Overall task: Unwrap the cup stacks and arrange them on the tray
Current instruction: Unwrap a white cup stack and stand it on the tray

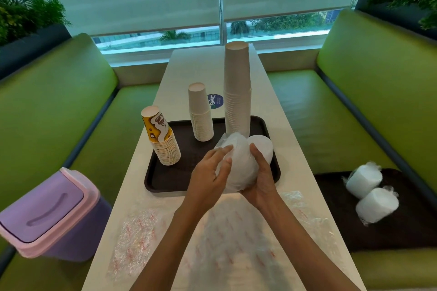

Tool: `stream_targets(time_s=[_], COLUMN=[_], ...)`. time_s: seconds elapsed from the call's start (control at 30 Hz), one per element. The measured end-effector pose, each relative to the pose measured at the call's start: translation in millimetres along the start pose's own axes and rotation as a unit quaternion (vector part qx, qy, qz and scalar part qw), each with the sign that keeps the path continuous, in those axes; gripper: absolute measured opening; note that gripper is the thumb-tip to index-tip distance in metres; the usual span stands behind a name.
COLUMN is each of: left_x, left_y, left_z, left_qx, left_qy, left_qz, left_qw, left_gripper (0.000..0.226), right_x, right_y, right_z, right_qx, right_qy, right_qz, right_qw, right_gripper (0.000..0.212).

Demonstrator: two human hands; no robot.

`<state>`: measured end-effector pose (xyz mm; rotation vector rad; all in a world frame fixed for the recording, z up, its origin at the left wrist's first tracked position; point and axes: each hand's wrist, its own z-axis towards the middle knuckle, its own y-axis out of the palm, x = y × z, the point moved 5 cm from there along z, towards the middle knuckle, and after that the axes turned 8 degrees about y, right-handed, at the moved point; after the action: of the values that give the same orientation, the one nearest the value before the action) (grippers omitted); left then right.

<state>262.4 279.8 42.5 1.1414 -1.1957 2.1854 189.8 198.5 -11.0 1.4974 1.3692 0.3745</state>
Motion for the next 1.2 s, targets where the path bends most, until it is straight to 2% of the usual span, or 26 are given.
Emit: stream_targets(time_s=[0.07, 0.13, 0.17, 0.23, 0.33, 0.4, 0.5, 0.6, 0.8, 0.87, 1.07, 1.2], left_x=[-3.0, -6.3, -8.6, -12.2, -16.2, -18.9, -19.7, -20.0, -25.1, -26.0, -25.8, -24.3], left_y=[0.0, -1.5, -2.2, -2.6, -0.1, 1.4, 2.2, 2.7, 6.8, 8.4, 11.0, 11.8], left_z=[1.8, 2.9, 3.2, 3.2, 4.1, 4.9, 6.5, 7.9, 9.0, 8.9, 9.7, 10.4], left_qx=[-0.019, -0.028, -0.027, -0.026, -0.036, -0.044, -0.051, -0.058, -0.058, -0.056, -0.051, -0.046], left_qy=[-0.01, -0.03, -0.039, -0.053, -0.063, -0.071, -0.076, -0.075, -0.095, -0.097, -0.096, -0.094], left_qz=[-0.025, -0.05, -0.062, -0.08, -0.089, -0.095, -0.097, -0.102, -0.128, -0.127, -0.128, -0.128], left_qw=[0.999, 0.998, 0.997, 0.995, 0.993, 0.992, 0.991, 0.99, 0.986, 0.986, 0.986, 0.986], left_gripper=[0.031, 0.033, 0.037, 0.037, 0.039, 0.044, 0.038, 0.038, 0.047, 0.049, 0.042, 0.041], right_x=[-1.0, -2.3, -2.8, -3.5, -5.9, -6.8, -6.8, -8.2, -12.4, -11.8, -10.7, -10.8], right_y=[-0.1, -2.2, -3.5, -5.1, -8.0, -11.3, -16.3, -15.3, -22.5, -22.5, -23.2, -22.6], right_z=[-5.9, -9.4, -9.4, -7.8, -4.6, -2.2, 1.3, 3.0, 6.8, 6.0, 3.5, 3.6], right_qx=[0.016, 0.039, 0.049, 0.066, 0.088, 0.095, 0.105, 0.123, 0.148, 0.148, 0.157, 0.15], right_qy=[0.008, 0.022, 0.026, 0.029, 0.016, 0.011, 0.015, 0.007, 0.014, 0.02, 0.01, 0.018], right_qz=[-0.033, -0.069, -0.087, -0.121, -0.155, -0.183, -0.22, -0.237, -0.261, -0.259, -0.253, -0.246], right_qw=[0.999, 0.997, 0.995, 0.99, 0.984, 0.978, 0.97, 0.964, 0.954, 0.954, 0.954, 0.957], right_gripper=[0.087, 0.043, 0.03, 0.021, 0.032, 0.049, 0.084, 0.1, 0.072, 0.076, 0.109, 0.107])
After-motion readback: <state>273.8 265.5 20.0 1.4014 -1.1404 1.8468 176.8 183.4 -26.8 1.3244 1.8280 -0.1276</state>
